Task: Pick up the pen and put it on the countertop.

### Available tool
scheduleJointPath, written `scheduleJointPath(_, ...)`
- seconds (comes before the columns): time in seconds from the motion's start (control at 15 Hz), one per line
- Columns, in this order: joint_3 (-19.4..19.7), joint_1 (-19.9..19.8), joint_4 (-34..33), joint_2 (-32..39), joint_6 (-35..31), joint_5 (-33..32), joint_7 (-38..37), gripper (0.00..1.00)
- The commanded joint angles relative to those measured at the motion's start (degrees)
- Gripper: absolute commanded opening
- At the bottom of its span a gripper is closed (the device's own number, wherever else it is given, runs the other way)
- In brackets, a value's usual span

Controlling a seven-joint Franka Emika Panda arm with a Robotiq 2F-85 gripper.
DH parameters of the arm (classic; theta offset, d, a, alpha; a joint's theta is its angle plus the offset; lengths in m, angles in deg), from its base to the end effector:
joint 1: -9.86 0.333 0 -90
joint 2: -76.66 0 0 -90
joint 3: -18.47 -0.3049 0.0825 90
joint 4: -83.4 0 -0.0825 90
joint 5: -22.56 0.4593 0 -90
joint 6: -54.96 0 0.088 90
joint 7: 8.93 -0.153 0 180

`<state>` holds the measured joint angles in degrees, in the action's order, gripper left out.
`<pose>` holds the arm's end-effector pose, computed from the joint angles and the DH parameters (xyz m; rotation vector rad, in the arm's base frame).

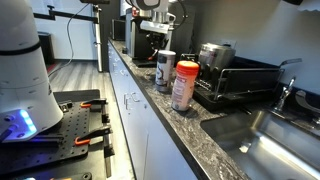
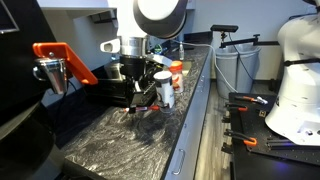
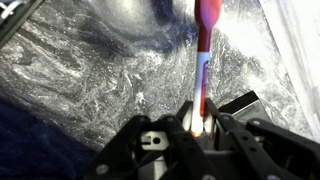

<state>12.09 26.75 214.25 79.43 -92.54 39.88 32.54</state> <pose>0.5583 0.2431 0.2495 -2.6681 -1.2777 -0.3992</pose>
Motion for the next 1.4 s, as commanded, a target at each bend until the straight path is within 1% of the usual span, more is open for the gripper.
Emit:
scheduleJointPath(0.0, -3.18, -1.94, -3.51, 3.54, 1.28, -6.18, -4.91, 0.04)
scheduleJointPath(0.33, -5.18, -1.86, -5.26, 6.77, 0.15, -15.21, -13.07, 0.04)
scheduleJointPath(0.53, -4.95, -1.63, -6.25, 8.23, 0.86, -22.17, -18.75, 0.04)
scheduleJointPath(0.73, -4.84, -1.47, -6.86, 9.79, 1.13, -26.59, -22.59, 0.04)
scheduleJointPath(0.87, -4.93, -1.37, -7.27, 10.95, 1.06, -28.38, -24.03, 0.04)
scheduleJointPath(1.0, -5.19, -1.44, -7.64, 12.33, 0.78, -29.16, -23.92, 0.04)
scheduleJointPath(1.33, -6.46, -2.35, -8.42, 15.62, -0.60, -27.79, -21.42, 0.04)
